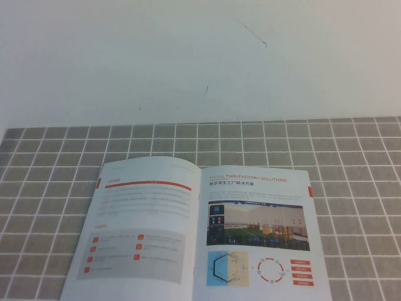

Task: Close book
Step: 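Close the open booklet and leave it lying on the table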

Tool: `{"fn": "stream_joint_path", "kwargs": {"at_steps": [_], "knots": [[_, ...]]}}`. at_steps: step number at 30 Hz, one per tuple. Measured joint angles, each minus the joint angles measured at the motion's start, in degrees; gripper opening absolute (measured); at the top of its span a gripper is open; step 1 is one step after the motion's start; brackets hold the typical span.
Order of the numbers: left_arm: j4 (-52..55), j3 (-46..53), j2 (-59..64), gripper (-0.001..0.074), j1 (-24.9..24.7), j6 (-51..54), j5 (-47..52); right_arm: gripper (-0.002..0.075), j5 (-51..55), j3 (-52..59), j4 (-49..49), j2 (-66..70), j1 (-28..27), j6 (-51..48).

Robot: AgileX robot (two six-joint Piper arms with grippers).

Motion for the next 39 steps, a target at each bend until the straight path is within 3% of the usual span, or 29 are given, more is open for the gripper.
{"fn": "stream_joint_path", "kwargs": {"at_steps": [6, 12, 21, 26, 30, 39], "knots": [[0.00, -12.05, 1.26, -0.0004, 0.00, 1.28, 21.16, -0.0003, 17.36, -10.71, 0.00, 0.00, 0.00, -1.52], [0.21, -25.41, 13.15, -0.0004, 0.00, 1.65, 38.90, -0.0003, 30.49, -22.08, 0.00, 5.11, 0.00, -1.42], [0.69, -48.90, 35.11, -0.0004, 0.00, 7.37, 58.23, -0.0003, 49.78, -42.83, 1.21, 24.84, 0.00, -1.37], [1.08, -59.34, 48.60, -0.0004, 0.00, 7.50, 69.12, -0.0003, 65.27, -56.42, 5.66, 39.93, 0.00, -8.99], [1.08, -65.06, 58.80, -0.0004, 0.00, 8.35, 73.60, -0.0003, 72.44, -64.02, 9.22, 51.57, 0.00, -14.80], [0.74, -70.42, 74.89, -0.0004, 0.00, 9.07, 74.45, -0.0003, 73.80, -70.73, 15.02, 76.23, 0.60, -21.44]]}}
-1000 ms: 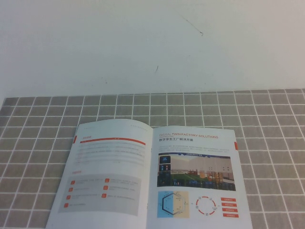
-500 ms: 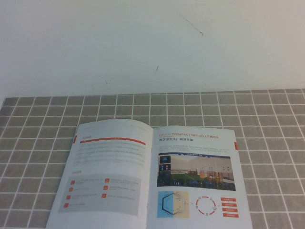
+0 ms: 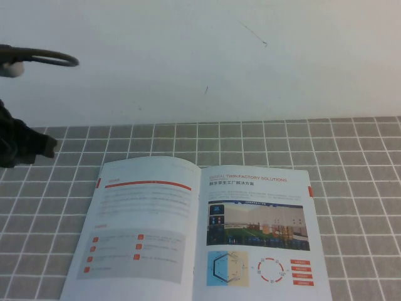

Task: Close book
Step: 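Close the open booklet and leave it lying on the table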

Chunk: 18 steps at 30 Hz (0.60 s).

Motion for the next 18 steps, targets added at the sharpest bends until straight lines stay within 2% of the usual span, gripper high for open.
{"fn": "stream_joint_path", "kwargs": {"at_steps": [3, 12, 18], "knots": [[0.11, -0.14, 3.84, -0.0004, 0.00, 0.12, -0.10, -0.0003, -0.12, -0.46, 0.47, 6.27, 2.81, -0.64], [-2.30, -0.14, 16.18, -0.0004, 0.12, 2.24, -0.45, -0.0003, -1.28, -0.95, 1.50, 20.44, 16.44, -0.64], [-3.51, -0.14, 20.60, -0.0004, 2.28, 2.76, -2.43, -0.0003, -1.59, -1.42, 1.95, 28.61, 22.59, -0.52]]}}
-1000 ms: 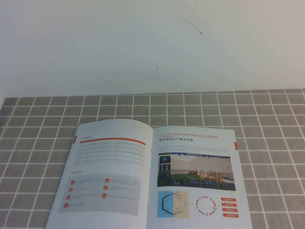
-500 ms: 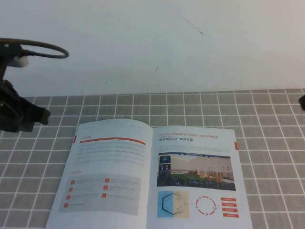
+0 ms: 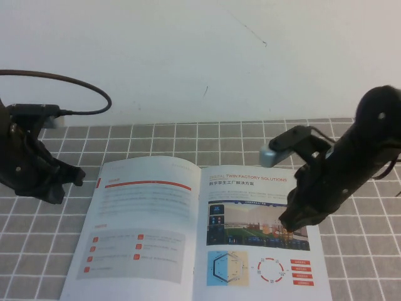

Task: Close book
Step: 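Close the open booklet and leave it lying on the table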

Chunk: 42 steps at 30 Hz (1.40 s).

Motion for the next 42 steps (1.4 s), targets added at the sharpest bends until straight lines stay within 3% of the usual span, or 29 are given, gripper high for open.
{"fn": "stream_joint_path", "kwargs": {"at_steps": [9, 28, 42], "knots": [[-1.93, -0.17, 5.70, -0.0004, 1.16, 0.00, -3.75, -0.0003, -0.58, -2.30, 0.46, 9.15, 2.32, 0.24], [-0.20, -0.26, 11.89, -0.0004, 1.16, 0.00, -8.04, -0.0003, -0.93, -2.88, 0.26, 13.60, 2.32, 0.02], [-8.59, -0.39, 15.33, -0.0004, 1.16, 3.01, -7.78, -0.0003, -0.66, -3.05, 0.48, 13.81, 2.32, 0.02]]}}
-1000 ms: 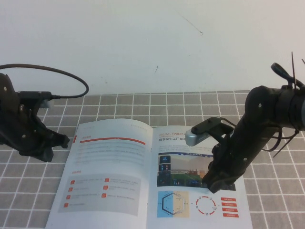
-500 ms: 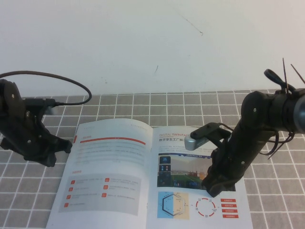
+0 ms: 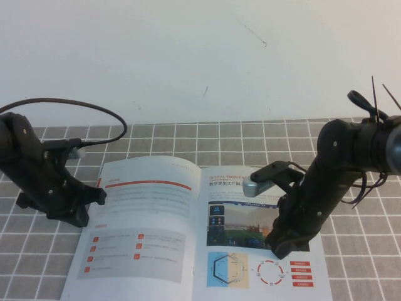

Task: Close book
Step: 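Close the open booklet and leave it lying on the table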

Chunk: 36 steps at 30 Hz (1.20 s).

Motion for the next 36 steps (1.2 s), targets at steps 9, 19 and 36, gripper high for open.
{"fn": "stream_joint_path", "kwargs": {"at_steps": [9, 19, 36], "knots": [[10.61, -0.04, 0.00, -0.0004, 0.00, -6.42, 0.00, -0.0003, 0.00, 0.00, 0.00, 0.00, 0.00, 0.00], [8.18, -0.04, 0.13, -0.0004, 0.00, -3.72, -1.04, -0.0003, 0.09, -0.09, 0.00, 0.03, 0.00, 0.00], [10.65, -0.78, 1.91, -0.0003, -8.28, -4.27, -0.90, -0.0003, 0.23, -0.22, 0.00, 0.13, 0.00, 0.00]]}}
